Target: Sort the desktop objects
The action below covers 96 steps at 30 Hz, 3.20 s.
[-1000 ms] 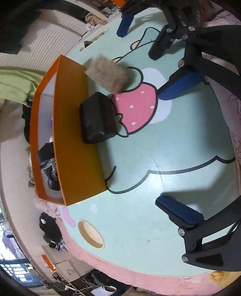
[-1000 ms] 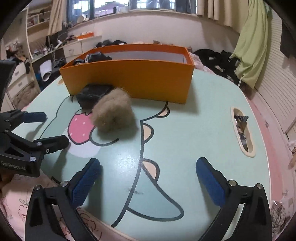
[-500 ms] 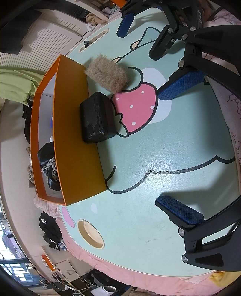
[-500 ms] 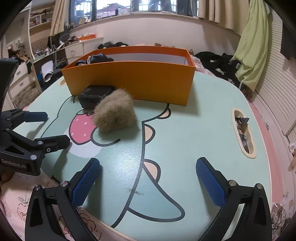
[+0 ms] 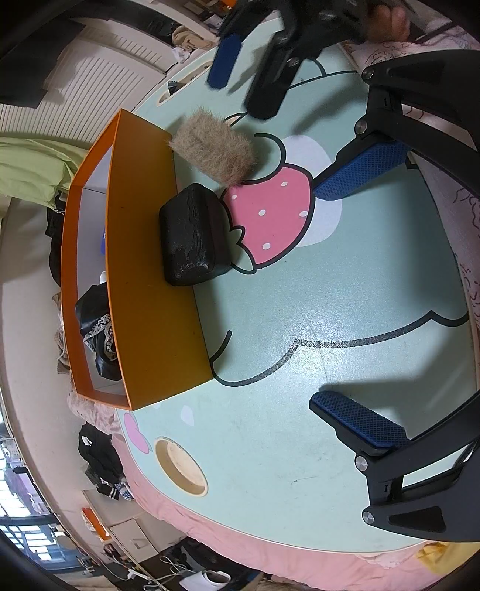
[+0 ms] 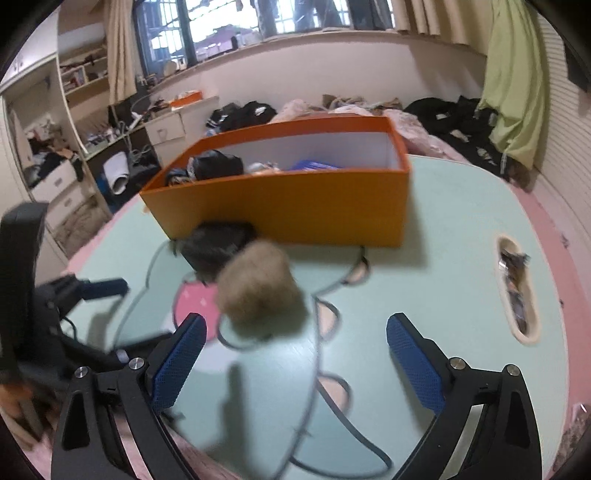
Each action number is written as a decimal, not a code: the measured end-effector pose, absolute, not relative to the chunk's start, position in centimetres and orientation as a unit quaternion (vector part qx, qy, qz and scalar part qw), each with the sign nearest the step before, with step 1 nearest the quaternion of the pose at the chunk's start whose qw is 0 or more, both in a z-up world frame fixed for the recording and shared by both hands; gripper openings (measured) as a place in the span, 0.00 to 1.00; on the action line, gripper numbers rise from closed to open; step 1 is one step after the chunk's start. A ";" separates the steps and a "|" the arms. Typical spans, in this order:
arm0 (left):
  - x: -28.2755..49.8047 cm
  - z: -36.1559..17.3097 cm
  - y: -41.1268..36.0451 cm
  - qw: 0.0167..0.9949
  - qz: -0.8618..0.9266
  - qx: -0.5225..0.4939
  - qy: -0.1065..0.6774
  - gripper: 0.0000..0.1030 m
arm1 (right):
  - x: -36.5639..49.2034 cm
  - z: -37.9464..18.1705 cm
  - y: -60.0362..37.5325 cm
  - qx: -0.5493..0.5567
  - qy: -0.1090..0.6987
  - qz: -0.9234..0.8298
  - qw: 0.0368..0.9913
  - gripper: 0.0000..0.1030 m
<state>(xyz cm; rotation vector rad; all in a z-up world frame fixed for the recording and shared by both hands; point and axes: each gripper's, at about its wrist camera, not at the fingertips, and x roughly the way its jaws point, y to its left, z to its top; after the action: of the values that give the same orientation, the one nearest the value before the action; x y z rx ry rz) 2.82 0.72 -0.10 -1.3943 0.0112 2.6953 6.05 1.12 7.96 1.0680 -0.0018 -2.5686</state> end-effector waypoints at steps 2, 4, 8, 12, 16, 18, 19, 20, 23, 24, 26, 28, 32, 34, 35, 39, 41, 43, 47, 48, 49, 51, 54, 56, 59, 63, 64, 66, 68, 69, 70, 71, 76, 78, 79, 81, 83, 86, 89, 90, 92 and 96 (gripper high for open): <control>2.8 -0.1 0.8 0.054 0.887 -0.459 0.004 1.00 | 5.1 8.3 0.1 0.380 0.004 -0.906 0.186 0.93; 2.8 -0.1 0.7 0.054 0.887 -0.459 0.004 1.00 | 4.4 8.3 -0.7 0.382 0.009 -0.904 0.192 0.87; 2.8 -0.1 0.8 0.054 0.887 -0.459 0.004 1.00 | 3.4 7.4 -1.2 0.399 0.020 -0.899 0.180 0.36; 3.0 -0.1 0.7 0.054 0.887 -0.459 0.005 1.00 | 5.2 7.4 1.0 0.381 -0.016 -0.906 0.187 0.36; 2.8 1.0 0.9 0.082 0.888 -0.452 -0.012 1.00 | 6.6 7.9 4.1 0.352 -0.055 -0.921 0.158 0.36; 2.1 1.7 1.2 0.087 0.889 -0.449 -0.023 1.00 | 6.9 8.0 5.2 0.344 -0.072 -0.924 0.150 0.36; 1.5 2.1 1.4 0.088 0.889 -0.447 -0.029 1.00 | 6.8 8.2 5.5 0.342 -0.076 -0.925 0.148 0.36; 0.9 2.3 1.6 0.087 0.890 -0.446 -0.033 1.00 | 6.9 8.3 5.7 0.341 -0.080 -0.925 0.147 0.36; -1.6 2.7 2.3 0.067 0.892 -0.445 -0.038 1.00 | 6.9 8.3 5.4 0.344 -0.080 -0.924 0.145 0.36; -2.2 2.5 2.6 0.064 0.892 -0.447 -0.037 1.00 | 6.7 8.3 5.5 0.344 -0.079 -0.924 0.146 0.36; -3.3 2.2 3.5 0.063 0.890 -0.451 -0.025 0.93 | 6.7 8.1 5.3 0.346 -0.075 -0.923 0.147 0.36; -3.9 1.2 4.2 0.060 0.882 -0.467 -0.012 0.67 | 6.8 7.9 5.8 0.347 -0.074 -0.923 0.148 0.36; -2.4 1.8 3.6 0.083 0.893 -0.441 -0.028 0.63 | 6.9 8.0 6.3 0.345 -0.079 -0.924 0.144 0.36; -0.9 3.2 3.1 0.081 0.909 -0.409 -0.024 0.63 | 6.9 8.6 6.5 0.340 -0.076 -0.927 0.143 0.36; -0.5 3.8 2.9 0.085 0.913 -0.398 -0.026 0.63 | 6.8 8.9 6.6 0.337 -0.076 -0.927 0.144 0.36; -0.2 7.9 1.7 0.107 0.926 -0.359 -0.047 0.63 | 5.3 12.5 6.3 0.311 -0.069 -0.935 0.156 0.36; -1.4 10.0 1.2 0.092 0.935 -0.339 -0.041 0.63 | 3.9 13.9 5.6 0.304 -0.060 -0.938 0.154 0.36; -2.9 11.0 0.7 0.081 0.938 -0.334 -0.037 0.63 | 1.8 15.0 4.9 0.305 -0.057 -0.938 0.153 0.36; -6.7 10.0 -0.5 0.063 0.929 -0.360 -0.061 0.72 | -2.6 14.7 3.0 0.300 -0.014 -0.946 0.125 0.64; -7.4 9.0 -1.0 0.049 0.926 -0.368 -0.066 0.76 | -3.5 13.8 2.7 0.315 -0.004 -0.942 0.116 0.88; -8.0 7.8 -1.1 0.035 0.922 -0.380 -0.069 0.80 | -4.3 12.9 2.4 0.333 0.001 -0.937 0.104 0.91; -8.8 5.6 -0.9 0.035 0.911 -0.405 -0.067 0.80 | -5.5 10.5 2.3 0.363 -0.002 -0.927 0.090 0.92; -8.0 4.6 0.8 0.019 0.926 -0.377 0.014 0.81 | -6.1 8.9 4.6 0.381 -0.098 -0.911 0.126 0.94; -7.9 4.9 1.1 0.021 0.927 -0.373 0.018 0.81 | -6.2 8.6 5.3 0.385 -0.115 -0.907 0.126 0.93; -6.9 6.4 0.7 0.031 0.939 -0.343 -0.003 0.81 | -5.5 9.6 5.0 0.357 -0.075 -0.925 0.107 0.85; -3.4 9.3 0.6 0.044 0.955 -0.292 -0.015 0.81 | -1.6 13.3 5.0 0.279 -0.061 -0.953 0.105 0.84; -2.6 9.7 0.7 0.052 0.954 -0.295 -0.012 0.81 | -0.6 14.0 5.0 0.270 -0.060 -0.955 0.106 0.84; -1.2 9.6 0.9 0.067 0.948 -0.311 -0.003 0.81 | 1.5 14.5 4.4 0.274 -0.044 -0.954 0.112 0.85; 0.1 8.2 1.1 0.079 0.936 -0.342 0.007 0.81 | 2.9 13.5 3.5 0.305 -0.015 -0.945 0.115 0.85; 0.6 7.3 1.2 0.083 0.930 -0.359 0.010 0.81 | 3.6 12.4 2.9 0.326 0.000 -0.939 0.112 0.85; 1.1 6.0 1.3 0.086 0.922 -0.377 0.011 0.82 | 4.0 11.4 2.6 0.340 0.008 -0.934 0.112 0.85; 1.4 4.9 1.3 0.087 0.916 -0.392 0.011 0.81 | 4.4 10.2 2.3 0.355 0.015 -0.928 0.112 0.85; 0.7 0.2 1.0 0.041 0.886 -0.462 0.001 0.87 | 4.7 6.1 1.2 0.403 0.059 -0.911 0.068 0.90; 0.3 -0.3 0.4 0.022 0.882 -0.471 -0.011 1.00 | 4.3 5.7 2.1 0.407 0.044 -0.911 0.044 1.00; 0.3 -0.4 0.2 0.021 0.885 -0.465 -0.015 1.00 | 4.2 5.6 2.5 0.404 0.038 -0.913 0.036 1.00; 0.3 -0.4 0.3 0.019 0.887 -0.462 -0.015 1.00 | 4.4 5.5 2.6 0.399 0.038 -0.916 0.032 1.00; 0.3 -0.5 0.4 0.019 0.887 -0.462 -0.014 1.00 | 4.7 5.4 2.6 0.398 0.039 -0.916 0.033 1.00; 0.2 -0.4 0.6 0.019 0.886 -0.462 -0.015 1.00 | 4.9 5.3 2.6 0.398 0.039 -0.916 0.034 1.00; 0.3 -0.2 0.4 0.020 0.886 -0.462 -0.015 1.00 | 4.9 5.4 2.6 0.399 0.038 -0.916 0.034 1.00; 0.2 -0.4 0.4 0.020 0.887 -0.462 -0.015 1.00 | 4.9 5.4 2.6 0.398 0.038 -0.916 0.034 1.00; 0.6 -0.4 0.0 0.021 0.887 -0.461 -0.016 1.00 | 5.0 5.5 2.4 0.398 0.039 -0.916 0.033 1.00; 0.8 -0.3 -0.1 0.021 0.888 -0.459 -0.016 1.00 | 5.2 5.6 2.3 0.398 0.040 -0.916 0.035 1.00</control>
<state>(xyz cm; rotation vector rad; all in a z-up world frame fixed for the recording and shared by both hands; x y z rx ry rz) 0.82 -0.06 -0.34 -1.4242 -0.0501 2.7527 5.16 2.34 5.56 1.2219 0.1222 -2.8160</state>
